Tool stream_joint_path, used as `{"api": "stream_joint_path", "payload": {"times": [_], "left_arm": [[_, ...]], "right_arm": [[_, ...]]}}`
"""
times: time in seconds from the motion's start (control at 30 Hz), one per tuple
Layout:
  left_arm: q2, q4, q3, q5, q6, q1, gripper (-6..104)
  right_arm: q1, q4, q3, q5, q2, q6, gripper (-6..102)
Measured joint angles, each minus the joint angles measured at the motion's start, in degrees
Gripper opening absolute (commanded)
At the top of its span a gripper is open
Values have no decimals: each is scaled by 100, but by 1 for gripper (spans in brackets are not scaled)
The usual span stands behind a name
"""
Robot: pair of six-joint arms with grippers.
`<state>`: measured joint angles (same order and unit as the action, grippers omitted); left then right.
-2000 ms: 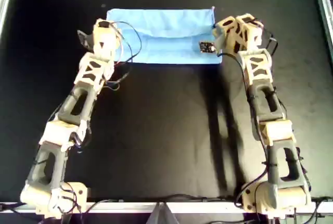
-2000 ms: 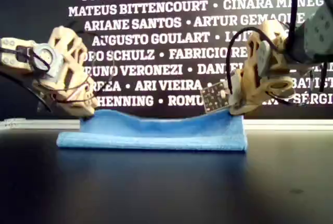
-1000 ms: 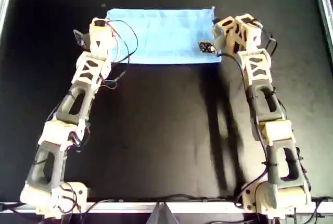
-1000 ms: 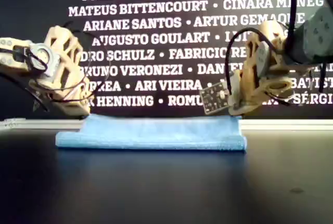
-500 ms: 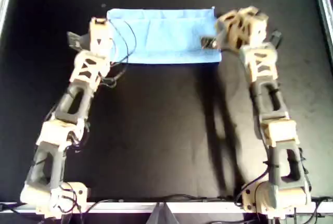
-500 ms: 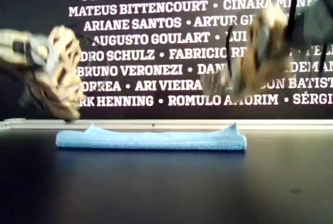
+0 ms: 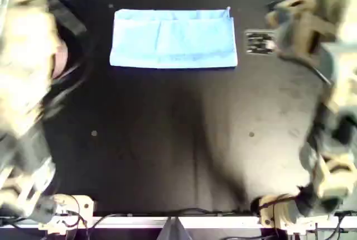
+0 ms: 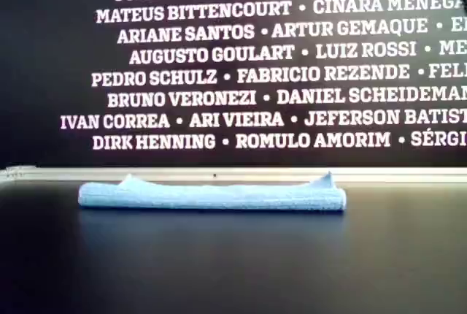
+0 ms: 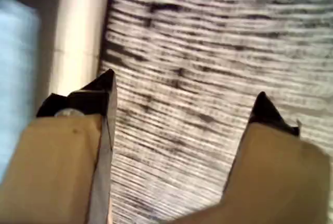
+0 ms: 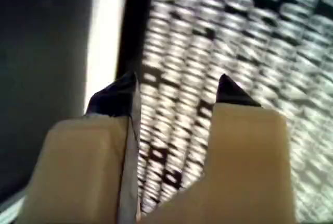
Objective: Fold a cloth
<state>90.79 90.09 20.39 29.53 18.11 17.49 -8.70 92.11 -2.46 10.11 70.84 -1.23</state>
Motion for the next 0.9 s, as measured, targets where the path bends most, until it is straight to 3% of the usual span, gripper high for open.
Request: {"api": "stream_joint_path", "payload": {"times": [0.07, 0.2, 0.53, 0.67, 0.87, 0.9], "left_arm": [[677, 0, 422, 18, 123, 35, 89], [2013, 18, 1951, 26, 220, 44, 89], [6354, -158, 7137, 26, 255, 44, 90], [6812, -1424, 8789, 97, 237, 53, 90], [6627, -3577, 11320, 88, 202, 62, 90], [6645, -3867, 11602, 88, 88, 62, 90]], "right_arm": [[26, 9, -220, 0, 642, 149, 61], [-26, 9, -1371, -9, 2285, 237, 61], [88, -483, -6768, -114, 6671, 185, 62], [281, -2153, -9193, -562, 7427, 185, 61], [404, -4729, -12753, -721, 7664, 185, 62], [413, -5036, -13148, -721, 7726, 185, 62]]}}
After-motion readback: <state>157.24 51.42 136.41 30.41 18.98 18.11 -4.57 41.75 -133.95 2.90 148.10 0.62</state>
